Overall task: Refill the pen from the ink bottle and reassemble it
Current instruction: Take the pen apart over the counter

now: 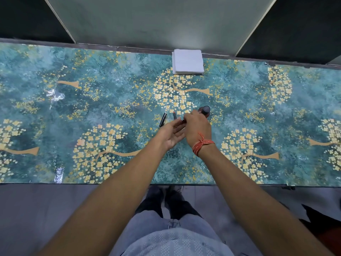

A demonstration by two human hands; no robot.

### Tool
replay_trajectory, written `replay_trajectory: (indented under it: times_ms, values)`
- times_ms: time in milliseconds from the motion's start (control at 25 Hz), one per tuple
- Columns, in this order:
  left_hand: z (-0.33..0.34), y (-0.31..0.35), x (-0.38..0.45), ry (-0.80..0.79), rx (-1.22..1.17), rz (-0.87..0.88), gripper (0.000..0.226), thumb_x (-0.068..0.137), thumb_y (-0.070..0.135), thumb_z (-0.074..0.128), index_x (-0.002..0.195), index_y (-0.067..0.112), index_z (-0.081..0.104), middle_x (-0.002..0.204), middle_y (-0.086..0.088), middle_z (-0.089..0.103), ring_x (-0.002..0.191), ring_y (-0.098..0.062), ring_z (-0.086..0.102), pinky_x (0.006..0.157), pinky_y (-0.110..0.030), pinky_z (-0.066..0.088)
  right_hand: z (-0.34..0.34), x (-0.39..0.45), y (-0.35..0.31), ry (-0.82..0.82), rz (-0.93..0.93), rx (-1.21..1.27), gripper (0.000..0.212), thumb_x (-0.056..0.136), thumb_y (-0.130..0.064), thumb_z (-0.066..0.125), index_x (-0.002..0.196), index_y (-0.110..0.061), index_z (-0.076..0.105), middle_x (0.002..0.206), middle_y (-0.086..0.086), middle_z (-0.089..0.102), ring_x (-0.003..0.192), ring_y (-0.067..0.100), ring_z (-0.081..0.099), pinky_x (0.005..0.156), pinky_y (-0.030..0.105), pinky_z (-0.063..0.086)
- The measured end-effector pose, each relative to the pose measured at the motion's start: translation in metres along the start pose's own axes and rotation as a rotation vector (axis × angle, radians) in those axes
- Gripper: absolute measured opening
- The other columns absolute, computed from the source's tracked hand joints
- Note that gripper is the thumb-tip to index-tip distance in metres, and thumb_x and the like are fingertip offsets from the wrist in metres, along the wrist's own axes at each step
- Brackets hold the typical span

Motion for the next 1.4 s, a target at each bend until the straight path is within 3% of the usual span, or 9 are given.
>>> replay_trajectory:
  times_ms: [160, 280, 480, 840, 960, 1040, 1160, 1400]
  values:
    - [-0.003, 0.003, -0.001, -0.008, -0.006, 0.06, 0.006, 0.092, 0.009, 0.059, 0.095, 0.007, 0.065, 0.089, -0.008, 0.071, 0.074, -0.017, 0.069, 0.067, -0.031, 0.06, 0.009, -0.01, 0.027, 0.07, 0.238, 0.3, 0.016, 0.087, -0.008, 0.058, 0.095, -0.018, 0.068, 0.1, 0.003, 0.069, 0.09, 0.026, 0.065, 0.072, 0.031, 0.049]
    - [-0.005, 0.007, -0.003, -0.015, 0.006, 0.109, 0.014, 0.089, 0.0, 0.061, 0.1, 0.007, 0.066, 0.091, -0.011, 0.071, 0.076, -0.019, 0.07, 0.069, -0.03, 0.061, 0.016, -0.016, 0.036, 0.084, 0.31, 0.51, 0.015, 0.083, -0.009, 0.067, 0.094, -0.02, 0.069, 0.098, -0.002, 0.072, 0.086, 0.016, 0.064, 0.073, 0.024, 0.046]
    - [-0.004, 0.013, -0.005, -0.032, 0.028, 0.162, 0.019, 0.085, -0.002, 0.065, 0.103, 0.005, 0.069, 0.092, -0.012, 0.072, 0.08, -0.021, 0.069, 0.063, -0.027, 0.06, 0.019, -0.02, 0.04, 0.107, 0.389, 0.681, 0.018, 0.081, -0.005, 0.07, 0.091, -0.02, 0.07, 0.093, -0.003, 0.072, 0.079, 0.015, 0.067, 0.077, 0.031, 0.057]
    - [-0.006, 0.029, -0.006, 0.0, 0.032, 0.219, 0.025, 0.084, 0.008, 0.07, 0.11, 0.005, 0.068, 0.092, -0.006, 0.074, 0.084, -0.02, 0.07, 0.068, -0.034, 0.061, 0.03, -0.016, 0.043, 0.102, 0.41, 0.727, 0.017, 0.078, -0.005, 0.074, 0.087, -0.018, 0.07, 0.083, -0.007, 0.067, 0.079, 0.013, 0.066, 0.078, 0.035, 0.059]
    - [-0.011, 0.039, -0.004, 0.045, 0.038, 0.262, 0.017, 0.086, 0.007, 0.068, 0.104, 0.007, 0.068, 0.097, -0.008, 0.073, 0.084, -0.021, 0.07, 0.078, -0.035, 0.059, 0.038, -0.019, 0.049, 0.07, 0.459, 0.694, 0.013, 0.078, -0.008, 0.075, 0.086, -0.016, 0.072, 0.087, -0.002, 0.072, 0.081, 0.015, 0.067, 0.081, 0.037, 0.058]
    - [-0.016, 0.048, -0.005, 0.086, 0.022, 0.301, 0.012, 0.087, 0.007, 0.067, 0.099, 0.009, 0.067, 0.093, -0.007, 0.073, 0.079, -0.019, 0.07, 0.076, -0.032, 0.059, 0.044, -0.023, 0.056, 0.03, 0.51, 0.66, 0.011, 0.079, -0.01, 0.074, 0.089, -0.015, 0.073, 0.092, 0.003, 0.074, 0.087, 0.02, 0.068, 0.082, 0.032, 0.056]
    - [-0.024, 0.06, -0.008, 0.161, 0.245, 0.408, 0.008, 0.088, 0.01, 0.068, 0.095, 0.008, 0.068, 0.092, -0.011, 0.072, 0.077, -0.021, 0.07, 0.074, -0.033, 0.061, 0.049, -0.028, 0.061, -0.043, 0.551, 0.568, 0.012, 0.081, -0.014, 0.071, 0.093, -0.015, 0.073, 0.095, 0.005, 0.074, 0.091, 0.023, 0.068, 0.074, 0.023, 0.046]
    - [-0.03, 0.062, -0.01, 0.275, 0.609, 0.522, 0.006, 0.085, 0.013, 0.072, 0.086, 0.006, 0.072, 0.083, -0.011, 0.071, 0.078, -0.029, 0.071, 0.069, -0.037, 0.062, 0.057, -0.019, 0.048, -0.124, 0.444, 0.487, 0.013, 0.083, -0.021, 0.071, 0.093, -0.014, 0.07, 0.09, 0.005, 0.074, 0.087, 0.023, 0.067, 0.073, 0.024, 0.047]
Point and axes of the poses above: each hand's wrist, its own x-axis towards the middle knuckle, its own z-axis out of the palm, y = z × x, the point moved 9 cm from there along x, towards the middle knuckle
